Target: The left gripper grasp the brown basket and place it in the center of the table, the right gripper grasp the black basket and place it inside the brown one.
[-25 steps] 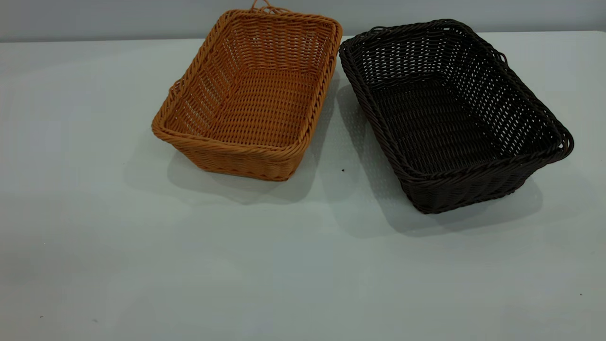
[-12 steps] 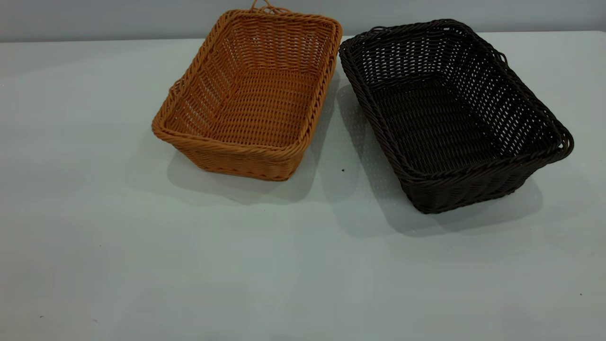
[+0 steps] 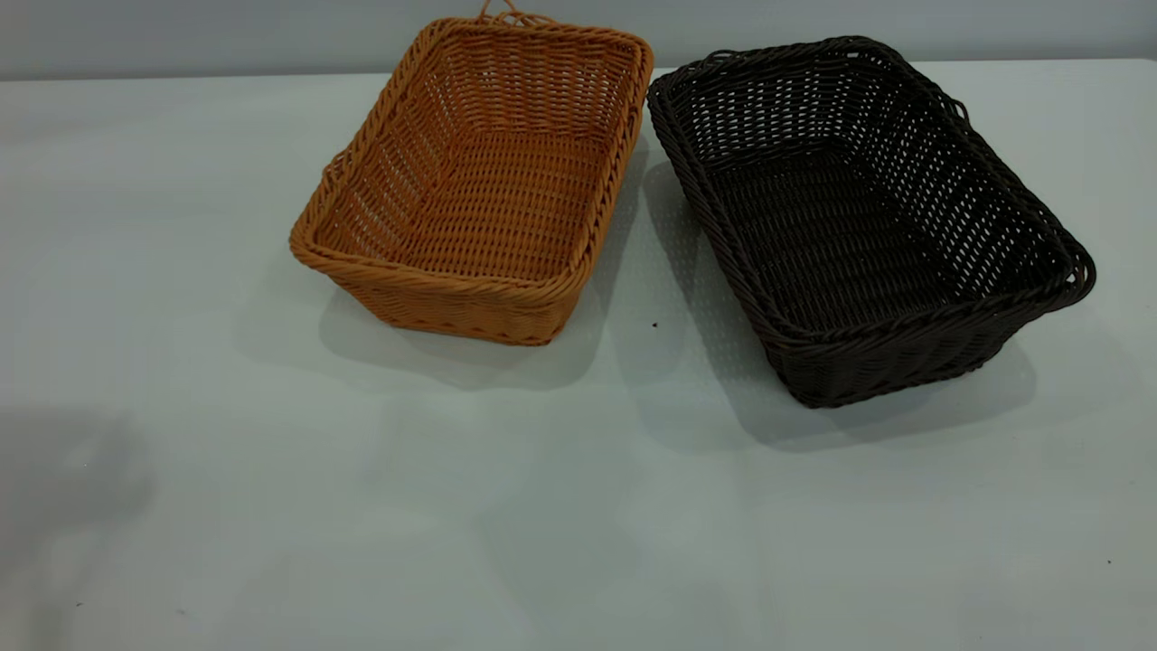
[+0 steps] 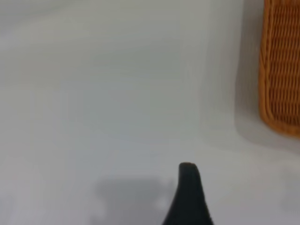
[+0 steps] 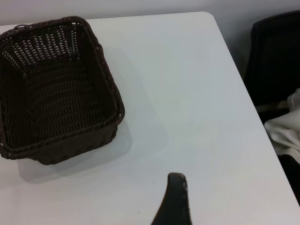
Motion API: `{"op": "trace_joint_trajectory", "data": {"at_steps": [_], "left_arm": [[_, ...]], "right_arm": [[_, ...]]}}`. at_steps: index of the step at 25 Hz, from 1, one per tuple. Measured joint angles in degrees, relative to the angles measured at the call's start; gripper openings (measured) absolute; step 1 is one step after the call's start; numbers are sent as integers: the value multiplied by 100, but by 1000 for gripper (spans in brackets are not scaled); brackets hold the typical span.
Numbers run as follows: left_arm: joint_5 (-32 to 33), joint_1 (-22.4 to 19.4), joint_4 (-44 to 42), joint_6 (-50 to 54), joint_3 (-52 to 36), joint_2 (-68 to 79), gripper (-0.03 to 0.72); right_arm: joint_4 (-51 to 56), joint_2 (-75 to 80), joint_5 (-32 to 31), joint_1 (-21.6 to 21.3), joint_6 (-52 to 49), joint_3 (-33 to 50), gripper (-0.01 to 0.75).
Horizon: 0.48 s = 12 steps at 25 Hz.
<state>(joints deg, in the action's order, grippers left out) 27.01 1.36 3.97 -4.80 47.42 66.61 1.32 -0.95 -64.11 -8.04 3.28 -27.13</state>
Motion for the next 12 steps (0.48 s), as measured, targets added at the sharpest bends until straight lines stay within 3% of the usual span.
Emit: {"op": "trace_joint_trajectory", "data": {"at_steps": [5,12], "left_arm": [[-507,365,403,-864,593,1462,519],[-820,802,419,-1072,1540,3288,519]], "right_arm": [[4,0,0,0,0,0,572],[4,0,0,0,0,0,572]]}}
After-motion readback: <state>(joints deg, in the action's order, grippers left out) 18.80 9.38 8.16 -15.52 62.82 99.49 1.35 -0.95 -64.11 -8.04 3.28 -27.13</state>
